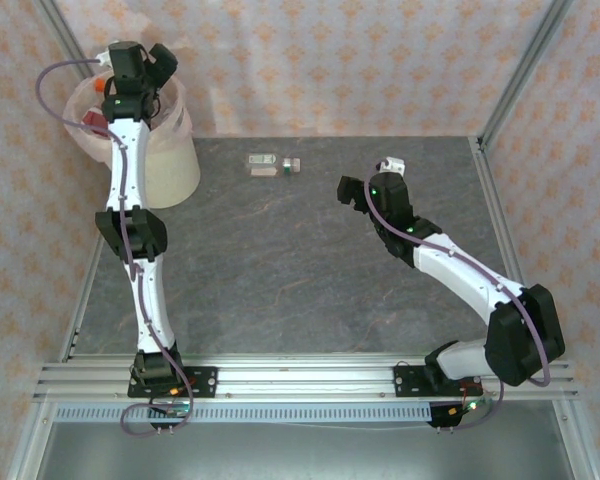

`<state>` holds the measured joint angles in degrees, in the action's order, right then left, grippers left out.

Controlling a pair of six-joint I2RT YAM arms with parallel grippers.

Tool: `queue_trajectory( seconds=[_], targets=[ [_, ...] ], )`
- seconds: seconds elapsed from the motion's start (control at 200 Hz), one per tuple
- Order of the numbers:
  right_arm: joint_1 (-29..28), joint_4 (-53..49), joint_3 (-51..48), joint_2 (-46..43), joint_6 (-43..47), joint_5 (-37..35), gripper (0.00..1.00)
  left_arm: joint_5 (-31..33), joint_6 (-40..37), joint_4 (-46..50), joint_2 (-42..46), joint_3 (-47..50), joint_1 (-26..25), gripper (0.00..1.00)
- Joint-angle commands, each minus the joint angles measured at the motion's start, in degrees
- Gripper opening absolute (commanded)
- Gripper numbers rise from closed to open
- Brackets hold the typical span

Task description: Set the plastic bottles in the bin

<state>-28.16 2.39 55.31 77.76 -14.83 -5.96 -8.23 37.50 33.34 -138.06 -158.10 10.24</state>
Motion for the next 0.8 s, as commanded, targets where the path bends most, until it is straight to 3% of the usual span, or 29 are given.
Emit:
queue_trajectory(
  seconds=[0.0,0.205,0.445,0.661,0.796],
  targets=[
    [0.20,-0.50,1.99,-0.32,0.01,0.11,0.99,-3.64,-0.17,1.03,4.14,-1.07,-0.36,1.00],
    [0.21,0.00,1.12,-0.90,-0.45,-1.05,0.99,-7.26,-6.47,3.13,13.05,0.13,-3.91,1.00],
    [0.20,1.69,-0.11,-2.33,-1.66,-2.08,0.99,0.00,-32.26,2.58,22.53,15.29,-18.82,1.00],
    [0.21,1.24,-3.02,-7.36,-1.80,-4.01,0.99,-7.08,-40.77,1.30,18.52,20.56,-24.15,1.00],
    [0.20,1.34,-6.61,-12.01,-1.94,-6.99,0.99,-12.28,-51.29,2.95,13.69,21.60,-25.90,1.00]
  ],
)
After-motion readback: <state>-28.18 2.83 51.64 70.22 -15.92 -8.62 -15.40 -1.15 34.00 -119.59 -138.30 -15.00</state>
